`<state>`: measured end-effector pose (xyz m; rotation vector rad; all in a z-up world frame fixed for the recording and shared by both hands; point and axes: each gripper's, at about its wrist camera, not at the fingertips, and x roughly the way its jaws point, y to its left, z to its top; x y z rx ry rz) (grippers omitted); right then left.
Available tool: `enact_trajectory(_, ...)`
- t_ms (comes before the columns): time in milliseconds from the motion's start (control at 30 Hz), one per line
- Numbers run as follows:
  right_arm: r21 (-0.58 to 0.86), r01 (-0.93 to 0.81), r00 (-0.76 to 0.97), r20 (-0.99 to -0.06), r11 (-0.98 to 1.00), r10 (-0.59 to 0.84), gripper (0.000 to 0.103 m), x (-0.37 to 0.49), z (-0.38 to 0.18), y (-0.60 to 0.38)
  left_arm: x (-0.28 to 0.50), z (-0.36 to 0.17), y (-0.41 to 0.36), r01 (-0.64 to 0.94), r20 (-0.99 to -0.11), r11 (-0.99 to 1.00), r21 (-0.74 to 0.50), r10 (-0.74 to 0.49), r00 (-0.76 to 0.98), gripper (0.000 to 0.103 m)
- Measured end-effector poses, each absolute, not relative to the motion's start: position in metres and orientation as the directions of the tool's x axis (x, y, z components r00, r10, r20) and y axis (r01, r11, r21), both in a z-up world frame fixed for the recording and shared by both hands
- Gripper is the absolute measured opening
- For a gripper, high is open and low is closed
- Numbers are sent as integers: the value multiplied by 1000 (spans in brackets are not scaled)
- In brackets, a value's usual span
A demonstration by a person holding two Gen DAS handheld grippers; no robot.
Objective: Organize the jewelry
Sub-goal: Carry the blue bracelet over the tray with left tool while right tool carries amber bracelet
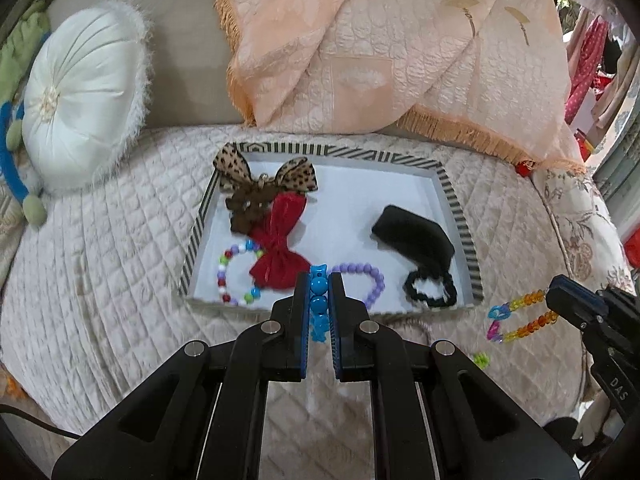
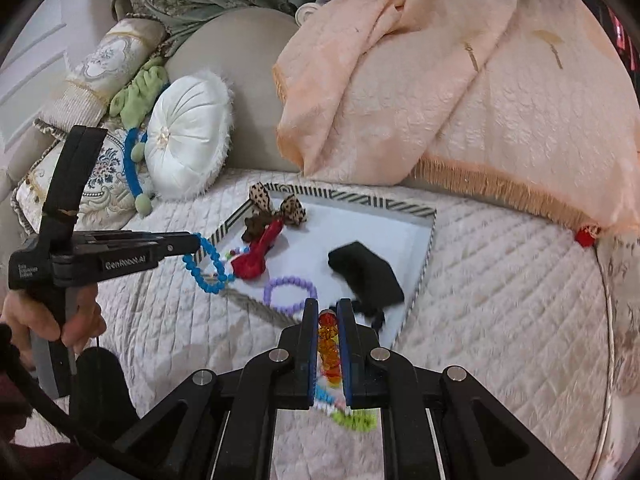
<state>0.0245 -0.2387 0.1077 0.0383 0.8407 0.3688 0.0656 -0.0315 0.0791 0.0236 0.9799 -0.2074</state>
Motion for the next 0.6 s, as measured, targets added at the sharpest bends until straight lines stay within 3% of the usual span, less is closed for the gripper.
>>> enact_trajectory(300, 151, -299, 597, -740, 942, 308, 9, 77, 103, -232, 102, 64, -50, 187, -835, 982, -35, -131, 534, 7)
enact_trajectory(600, 136, -280, 592, -755, 950, 283, 9, 133, 88, -226, 144, 43, -60, 174, -851, 981, -90, -167, 497, 7)
